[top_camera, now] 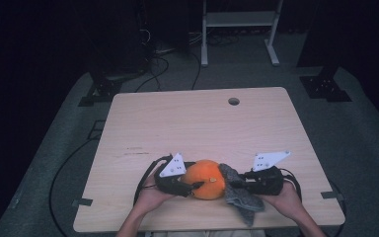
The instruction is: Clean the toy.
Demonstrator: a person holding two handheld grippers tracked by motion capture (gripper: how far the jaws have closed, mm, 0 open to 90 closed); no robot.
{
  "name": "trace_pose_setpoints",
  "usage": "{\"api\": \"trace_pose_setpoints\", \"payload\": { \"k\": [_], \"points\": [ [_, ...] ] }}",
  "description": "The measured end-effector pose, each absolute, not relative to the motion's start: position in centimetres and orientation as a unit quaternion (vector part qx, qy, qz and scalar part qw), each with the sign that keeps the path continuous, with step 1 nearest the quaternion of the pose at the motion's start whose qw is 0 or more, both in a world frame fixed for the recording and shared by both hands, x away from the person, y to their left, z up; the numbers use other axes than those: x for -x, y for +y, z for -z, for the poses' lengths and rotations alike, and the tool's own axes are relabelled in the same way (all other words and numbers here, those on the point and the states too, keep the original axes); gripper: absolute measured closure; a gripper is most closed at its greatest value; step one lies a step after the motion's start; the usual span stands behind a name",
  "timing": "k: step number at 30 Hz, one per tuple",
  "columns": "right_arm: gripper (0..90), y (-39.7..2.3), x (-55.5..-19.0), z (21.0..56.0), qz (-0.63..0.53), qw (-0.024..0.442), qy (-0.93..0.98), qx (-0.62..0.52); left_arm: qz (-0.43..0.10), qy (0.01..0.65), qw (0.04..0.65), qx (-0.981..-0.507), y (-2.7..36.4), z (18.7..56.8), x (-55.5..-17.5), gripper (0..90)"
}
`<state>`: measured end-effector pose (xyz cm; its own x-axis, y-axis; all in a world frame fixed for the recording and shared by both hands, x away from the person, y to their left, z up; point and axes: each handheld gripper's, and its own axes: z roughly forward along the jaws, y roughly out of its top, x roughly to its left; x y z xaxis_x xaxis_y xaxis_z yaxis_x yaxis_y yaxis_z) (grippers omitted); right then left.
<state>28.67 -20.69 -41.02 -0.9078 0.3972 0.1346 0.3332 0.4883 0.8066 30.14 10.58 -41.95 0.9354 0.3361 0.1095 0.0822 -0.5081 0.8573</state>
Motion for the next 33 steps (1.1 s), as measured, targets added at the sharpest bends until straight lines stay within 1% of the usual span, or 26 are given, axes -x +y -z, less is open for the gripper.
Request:
{"api": "trace_pose_setpoints", "payload": {
  "k": [2,6,8,10,11,12,13,14,15,17,20,21,22,23,24,26,27,30,32,33],
  "points": [
    [76.2,-21.1,-28.8,40.8,-0.471,0.031,0.854,-0.219,-0.140,0.111,0.478,-0.860,10.0,42.0,-29.9,33.1],
    [76.1,-19.9,-28.9,38.9,-0.493,0.050,0.845,-0.200,-0.156,0.086,0.479,-0.860,9.1,42.1,-29.1,28.8],
    [76.1,-19.1,-29.0,38.9,-0.483,0.053,0.853,-0.191,-0.148,0.102,0.480,-0.859,9.4,42.1,-29.4,18.7],
    [76.2,-19.1,-28.9,39.6,-0.477,0.047,0.857,-0.189,-0.133,0.128,0.485,-0.855,10.1,42.3,-29.8,10.5],
    [76.2,-19.4,-28.9,40.0,-0.477,0.040,0.857,-0.193,-0.124,0.136,0.490,-0.852,10.3,42.4,-30.0,9.8],
    [76.3,-19.8,-28.9,40.4,-0.477,0.033,0.855,-0.200,-0.114,0.139,0.498,-0.849,10.5,42.5,-30.1,10.8],
    [76.3,-20.1,-29.0,40.6,-0.476,0.029,0.855,-0.204,-0.113,0.134,0.502,-0.847,10.6,42.5,-30.1,16.6],
    [76.2,-20.3,-29.0,40.6,-0.473,0.028,0.856,-0.207,-0.122,0.126,0.504,-0.846,10.5,42.5,-29.9,23.8],
    [76.2,-20.3,-28.9,40.4,-0.471,0.032,0.857,-0.207,-0.133,0.120,0.503,-0.845,10.3,42.5,-29.7,28.7],
    [76.1,-19.8,-28.7,39.6,-0.475,0.041,0.856,-0.197,-0.144,0.111,0.504,-0.844,10.1,42.6,-29.4,34.4],
    [75.9,-19.0,-28.9,38.7,-0.484,0.051,0.854,-0.184,-0.144,0.111,0.501,-0.846,10.2,42.4,-29.3,34.8],
    [76.0,-18.9,-29.0,38.7,-0.485,0.050,0.854,-0.183,-0.138,0.113,0.500,-0.847,10.3,42.3,-29.4,33.6],
    [76.0,-18.9,-29.1,38.9,-0.485,0.047,0.854,-0.185,-0.132,0.122,0.501,-0.847,10.4,42.3,-29.6,30.2],
    [76.0,-19.0,-29.2,39.2,-0.482,0.044,0.855,-0.186,-0.123,0.132,0.501,-0.847,10.5,42.3,-29.8,23.6],
    [76.1,-19.3,-29.1,39.5,-0.478,0.045,0.857,-0.189,-0.113,0.143,0.502,-0.846,10.7,42.3,-30.1,19.5],
    [76.1,-19.6,-29.0,40.0,-0.473,0.044,0.859,-0.192,-0.093,0.167,0.503,-0.843,10.8,42.4,-30.6,14.0],
    [76.1,-19.8,-28.9,40.2,-0.469,0.043,0.861,-0.192,-0.078,0.167,0.506,-0.842,10.8,42.5,-30.8,15.0],
    [76.0,-20.0,-28.8,39.7,-0.466,0.047,0.862,-0.192,-0.103,0.152,0.504,-0.844,10.4,42.4,-30.2,28.8],
    [75.3,-19.8,-29.0,39.0,-0.483,0.045,0.853,-0.192,-0.105,0.142,0.497,-0.849,10.2,42.2,-30.0,34.8],
    [75.2,-19.6,-29.1,38.6,-0.489,0.045,0.850,-0.188,-0.106,0.135,0.493,-0.853,10.1,42.2,-29.9,35.5]
  ]
}}
